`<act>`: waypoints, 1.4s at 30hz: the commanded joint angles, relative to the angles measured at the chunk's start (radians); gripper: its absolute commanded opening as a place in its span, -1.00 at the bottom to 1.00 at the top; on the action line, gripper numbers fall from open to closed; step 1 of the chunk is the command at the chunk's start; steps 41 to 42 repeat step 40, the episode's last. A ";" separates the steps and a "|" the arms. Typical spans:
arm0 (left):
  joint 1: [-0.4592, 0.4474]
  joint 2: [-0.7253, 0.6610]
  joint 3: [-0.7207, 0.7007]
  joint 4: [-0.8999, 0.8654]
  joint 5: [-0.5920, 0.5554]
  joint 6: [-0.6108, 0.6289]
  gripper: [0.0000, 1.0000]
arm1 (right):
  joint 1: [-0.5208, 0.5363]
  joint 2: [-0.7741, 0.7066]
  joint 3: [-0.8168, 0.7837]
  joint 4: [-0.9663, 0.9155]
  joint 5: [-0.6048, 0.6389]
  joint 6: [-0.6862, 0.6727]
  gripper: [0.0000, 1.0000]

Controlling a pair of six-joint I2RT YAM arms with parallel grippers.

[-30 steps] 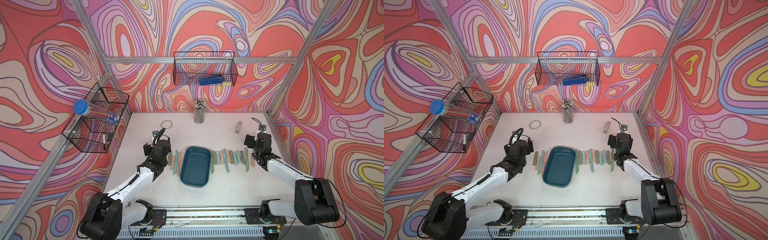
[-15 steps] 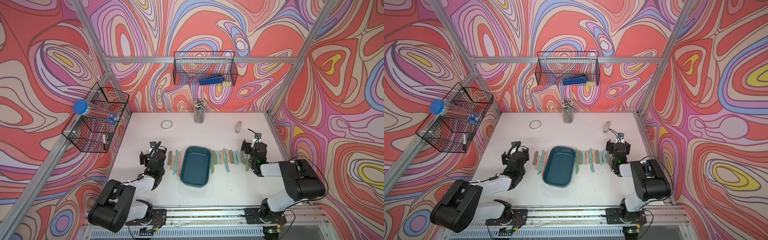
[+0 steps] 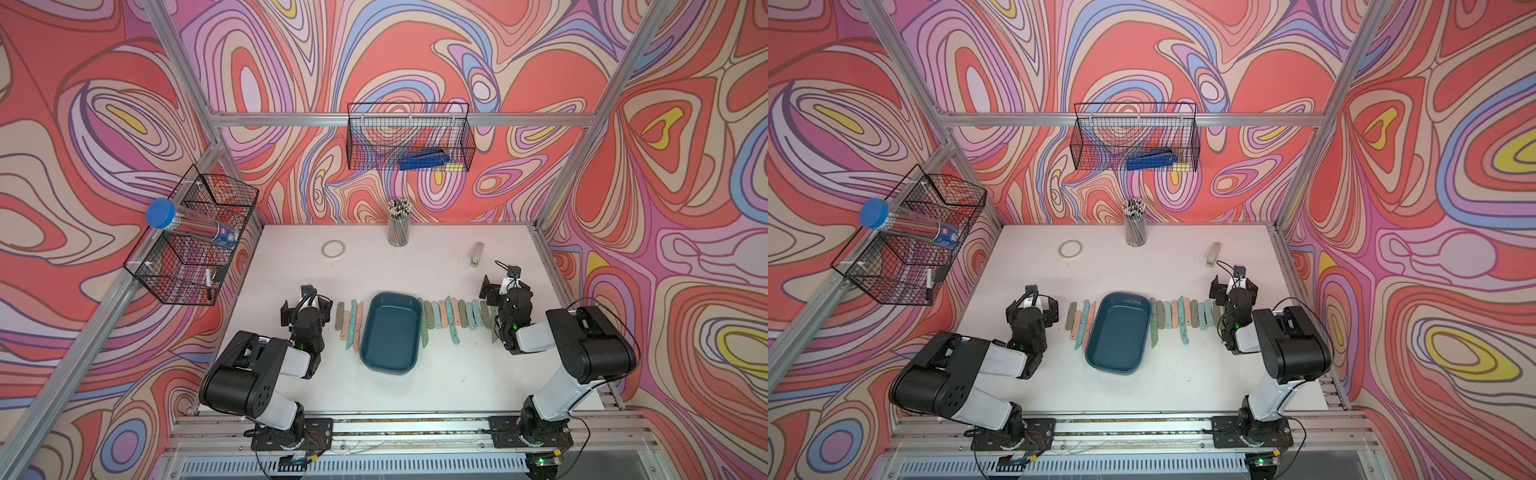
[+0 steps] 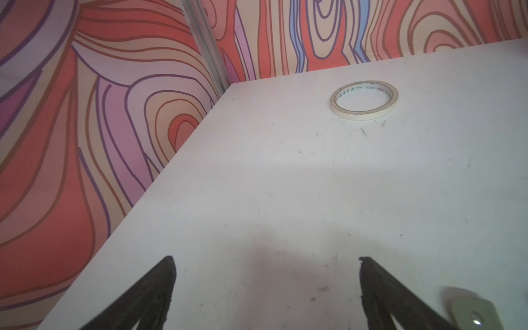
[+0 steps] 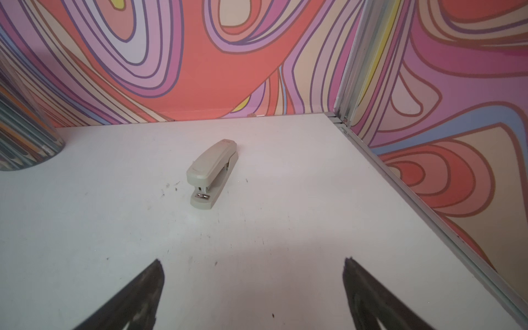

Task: Take the fruit knife out of the storage box
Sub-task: Reset both arms

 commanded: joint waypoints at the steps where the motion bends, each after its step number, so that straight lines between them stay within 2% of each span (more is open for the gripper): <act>1: 0.037 -0.004 0.027 0.066 0.123 -0.005 1.00 | -0.009 0.002 0.022 -0.049 -0.037 -0.007 0.97; 3: 0.071 0.034 0.023 0.078 0.188 -0.035 1.00 | -0.028 0.001 0.037 -0.085 -0.071 0.003 0.96; 4: 0.076 0.069 0.053 0.087 0.170 -0.022 0.99 | -0.037 0.001 0.048 -0.107 -0.084 0.011 0.96; 6: 0.092 0.026 0.122 -0.127 0.199 -0.061 0.99 | -0.039 0.002 0.049 -0.107 -0.088 0.011 0.96; 7: 0.110 0.019 0.136 -0.168 0.227 -0.074 0.99 | -0.039 0.000 0.047 -0.106 -0.088 0.012 0.96; 9: 0.111 0.050 0.123 -0.085 0.224 -0.058 0.99 | -0.039 0.002 0.048 -0.107 -0.088 0.012 0.96; 11: 0.115 0.025 0.144 -0.171 0.234 -0.075 0.99 | -0.039 0.002 0.047 -0.107 -0.087 0.012 0.97; 17: 0.122 0.039 0.131 -0.118 0.237 -0.070 0.99 | -0.040 -0.001 0.044 -0.094 -0.081 0.009 0.97; 42: 0.130 0.033 0.141 -0.150 0.266 -0.073 0.99 | -0.039 0.000 0.043 -0.096 -0.082 0.009 0.96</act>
